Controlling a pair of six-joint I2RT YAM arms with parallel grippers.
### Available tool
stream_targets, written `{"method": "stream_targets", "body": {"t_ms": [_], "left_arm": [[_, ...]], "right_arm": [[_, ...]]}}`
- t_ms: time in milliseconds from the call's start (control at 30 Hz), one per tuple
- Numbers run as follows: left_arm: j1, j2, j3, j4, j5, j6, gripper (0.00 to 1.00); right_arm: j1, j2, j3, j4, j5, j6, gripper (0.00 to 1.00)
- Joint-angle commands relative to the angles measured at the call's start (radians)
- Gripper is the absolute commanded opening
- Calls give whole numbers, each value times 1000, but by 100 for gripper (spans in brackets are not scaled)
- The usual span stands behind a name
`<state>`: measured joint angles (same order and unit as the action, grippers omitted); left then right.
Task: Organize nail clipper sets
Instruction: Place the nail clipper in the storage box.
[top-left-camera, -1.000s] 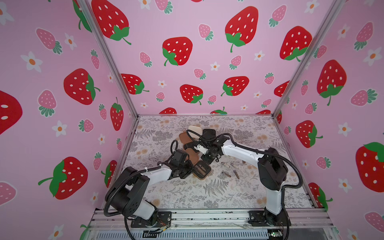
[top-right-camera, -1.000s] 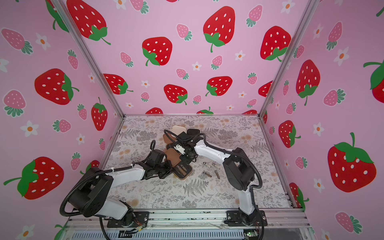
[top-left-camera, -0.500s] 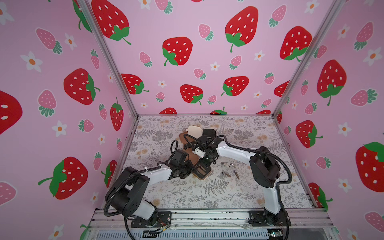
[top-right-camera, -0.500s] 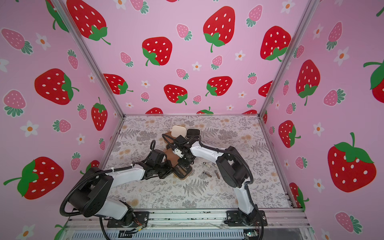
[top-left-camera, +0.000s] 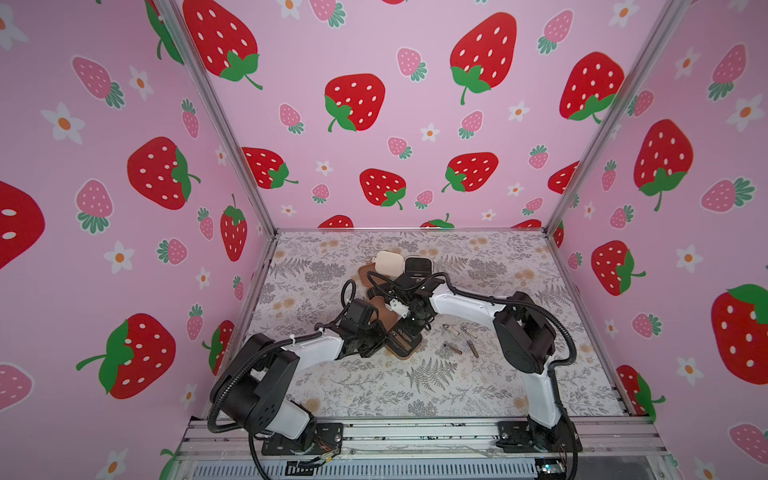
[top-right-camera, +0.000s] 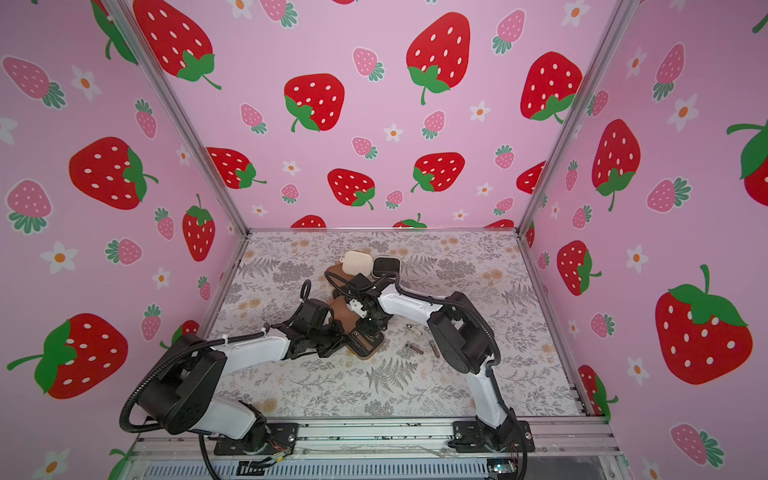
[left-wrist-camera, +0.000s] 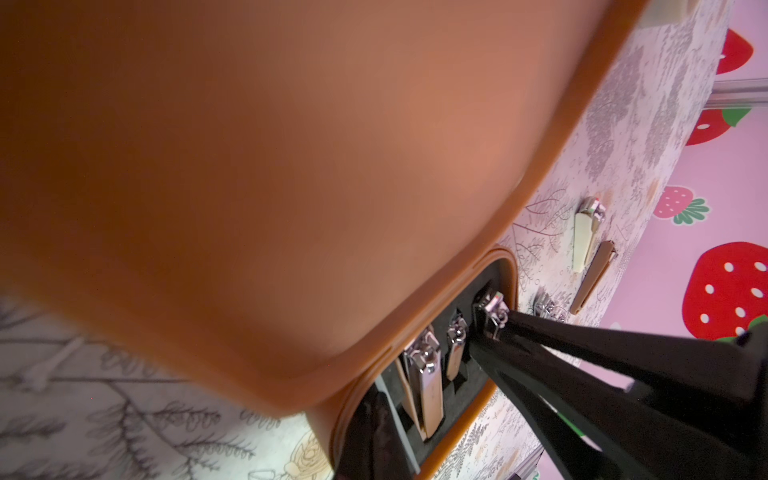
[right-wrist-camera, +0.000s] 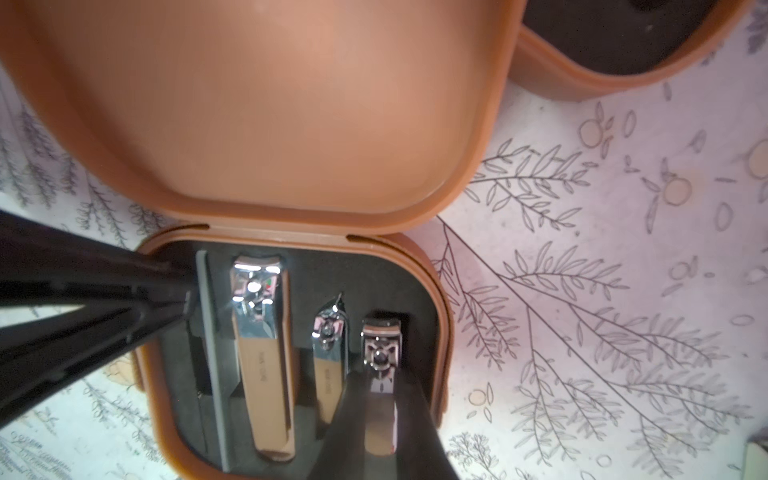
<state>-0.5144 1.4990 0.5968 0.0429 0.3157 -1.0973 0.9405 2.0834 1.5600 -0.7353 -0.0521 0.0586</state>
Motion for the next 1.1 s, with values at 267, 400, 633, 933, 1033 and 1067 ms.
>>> {"method": "stream_targets", "body": {"t_ms": [267,400,633,933,1033,1067], "left_arm": [[-6,16,-38,-113,-15,-9,0],[-6,14,-39,-113,-14,-9,0],[-6,7,-45,-113,-17,-10,0],[-4,6,-43,-113,-14,-3,0],[-4,9,-39,-113,-10,-2,0],[-4,10,-39,-113,-10,-1,0]], "right_arm": [[13,59,-8,-146,167,31,13],[12,80,-20,-160,185,58,13],[11,107,-58,-162,190,91,13],[-1,148,-128,-103,152,102,12],[-10,175,-145,-80,150,110,12],[-12,182,-149,-72,150,112,12]]}}
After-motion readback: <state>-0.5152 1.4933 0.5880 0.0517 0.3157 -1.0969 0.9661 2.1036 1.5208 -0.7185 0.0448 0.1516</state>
